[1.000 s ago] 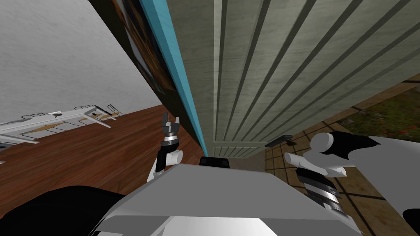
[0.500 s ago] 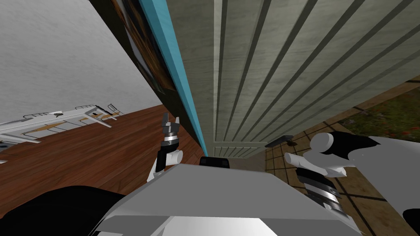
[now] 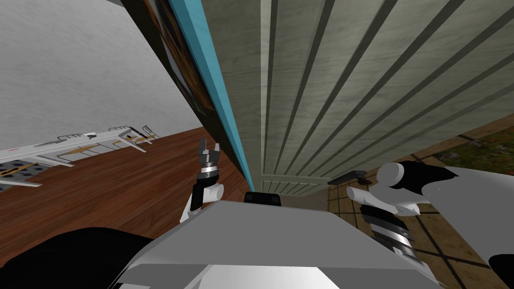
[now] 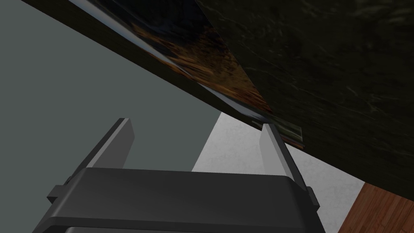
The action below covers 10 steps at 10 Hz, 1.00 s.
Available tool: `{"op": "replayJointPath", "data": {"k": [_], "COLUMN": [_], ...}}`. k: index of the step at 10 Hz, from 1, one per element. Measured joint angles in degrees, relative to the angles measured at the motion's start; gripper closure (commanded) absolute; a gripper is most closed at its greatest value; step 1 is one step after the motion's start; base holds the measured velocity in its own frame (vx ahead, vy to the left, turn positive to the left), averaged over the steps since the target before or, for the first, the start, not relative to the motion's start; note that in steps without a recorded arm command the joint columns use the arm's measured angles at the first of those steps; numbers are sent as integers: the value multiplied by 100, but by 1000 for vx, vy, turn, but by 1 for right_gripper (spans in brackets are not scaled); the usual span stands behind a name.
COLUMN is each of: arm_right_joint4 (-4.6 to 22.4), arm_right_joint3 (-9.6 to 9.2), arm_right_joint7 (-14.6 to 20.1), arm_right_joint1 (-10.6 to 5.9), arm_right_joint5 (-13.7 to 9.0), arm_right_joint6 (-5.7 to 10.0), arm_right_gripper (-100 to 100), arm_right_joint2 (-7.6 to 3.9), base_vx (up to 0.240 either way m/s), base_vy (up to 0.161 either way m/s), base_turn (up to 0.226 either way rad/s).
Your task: Push the door open
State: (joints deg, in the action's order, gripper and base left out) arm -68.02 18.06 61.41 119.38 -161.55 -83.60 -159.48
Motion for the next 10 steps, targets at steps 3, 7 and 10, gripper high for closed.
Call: {"op": "replayJointPath", "data": {"k": [3,7,10], "arm_right_joint4": [-1,-1,18], "arm_right_joint3": [-1,-1,-9], "arm_right_joint7": [2,2,42], "arm_right_joint1": [0,0,15], "arm_right_joint5": [-1,-1,-30], "arm_right_joint6": [0,0,-17], "arm_right_gripper": [-100,-100,-100], "arm_right_joint2": [-2,-2,-61], "base_vx": [-2,-2,22], "base_vy": [4,3,-43], "base_turn": [-10,-9,121]}}
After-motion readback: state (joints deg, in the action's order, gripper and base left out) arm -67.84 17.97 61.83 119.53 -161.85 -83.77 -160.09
